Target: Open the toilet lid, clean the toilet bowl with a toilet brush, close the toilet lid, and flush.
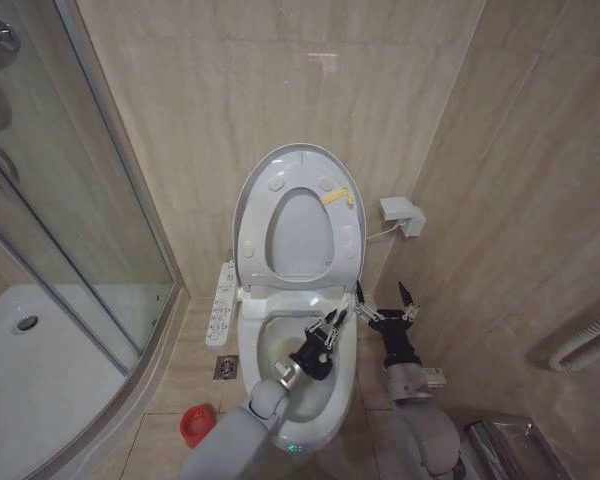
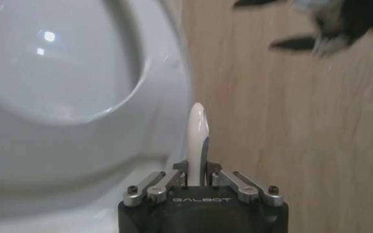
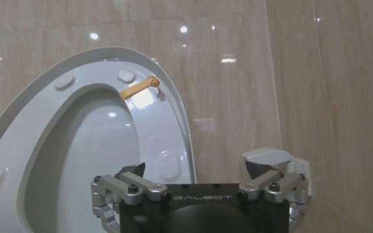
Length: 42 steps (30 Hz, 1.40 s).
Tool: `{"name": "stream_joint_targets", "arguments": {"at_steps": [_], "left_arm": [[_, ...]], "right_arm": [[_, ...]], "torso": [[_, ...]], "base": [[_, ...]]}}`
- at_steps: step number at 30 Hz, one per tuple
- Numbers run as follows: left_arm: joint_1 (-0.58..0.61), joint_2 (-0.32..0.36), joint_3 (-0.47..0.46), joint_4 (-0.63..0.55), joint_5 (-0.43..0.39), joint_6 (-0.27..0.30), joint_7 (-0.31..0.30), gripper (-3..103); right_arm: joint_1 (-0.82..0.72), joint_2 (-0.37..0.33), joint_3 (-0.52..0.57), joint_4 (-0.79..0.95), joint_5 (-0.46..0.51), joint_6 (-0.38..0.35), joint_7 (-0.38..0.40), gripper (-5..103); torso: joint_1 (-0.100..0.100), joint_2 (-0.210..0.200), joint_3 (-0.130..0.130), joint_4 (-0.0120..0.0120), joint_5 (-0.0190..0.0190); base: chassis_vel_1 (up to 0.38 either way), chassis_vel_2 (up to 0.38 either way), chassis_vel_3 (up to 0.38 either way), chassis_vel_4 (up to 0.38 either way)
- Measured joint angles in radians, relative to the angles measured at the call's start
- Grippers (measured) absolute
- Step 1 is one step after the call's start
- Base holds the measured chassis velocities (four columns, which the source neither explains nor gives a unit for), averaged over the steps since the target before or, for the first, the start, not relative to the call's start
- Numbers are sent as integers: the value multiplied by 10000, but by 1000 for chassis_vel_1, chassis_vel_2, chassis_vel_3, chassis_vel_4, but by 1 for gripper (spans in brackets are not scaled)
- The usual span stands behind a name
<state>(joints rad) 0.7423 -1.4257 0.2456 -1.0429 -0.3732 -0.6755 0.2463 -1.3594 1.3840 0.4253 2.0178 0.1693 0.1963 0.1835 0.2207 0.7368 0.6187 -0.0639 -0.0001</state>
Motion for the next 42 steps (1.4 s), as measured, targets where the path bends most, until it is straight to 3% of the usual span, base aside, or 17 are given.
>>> {"name": "stream_joint_targets", "arguments": {"at_steps": [5, 10, 22, 33, 42], "left_arm": [[-264, 198, -327, 951, -5, -308, 134, 18], [-312, 236, -364, 1003, 0, -380, 168, 18], [13, -418, 349, -560, -44, -28, 130, 18], [-688, 111, -557, 1774, -49, -888, 573, 18], [-408, 87, -511, 1262, -7, -872, 577, 18]], "right_arm": [[0, -1, 0, 0, 0, 0, 0, 100], [0, -1, 0, 0, 0, 0, 0, 100], [0, 0, 0, 0, 0, 0, 0, 100], [0, 0, 0, 0, 0, 0, 0, 100], [0, 0, 0, 0, 0, 0, 0, 100]], "torso": [[0, -1, 0, 3, 1], [0, -1, 0, 1, 1], [0, -1, -1, -3, 1], [-3, 5, -5, 2, 9], [1, -2, 2, 0, -6]], "base": [[0, 0, 0, 0], [0, 0, 0, 0], [0, 0, 0, 0], [0, 0, 0, 0], [0, 0, 0, 0]]}}
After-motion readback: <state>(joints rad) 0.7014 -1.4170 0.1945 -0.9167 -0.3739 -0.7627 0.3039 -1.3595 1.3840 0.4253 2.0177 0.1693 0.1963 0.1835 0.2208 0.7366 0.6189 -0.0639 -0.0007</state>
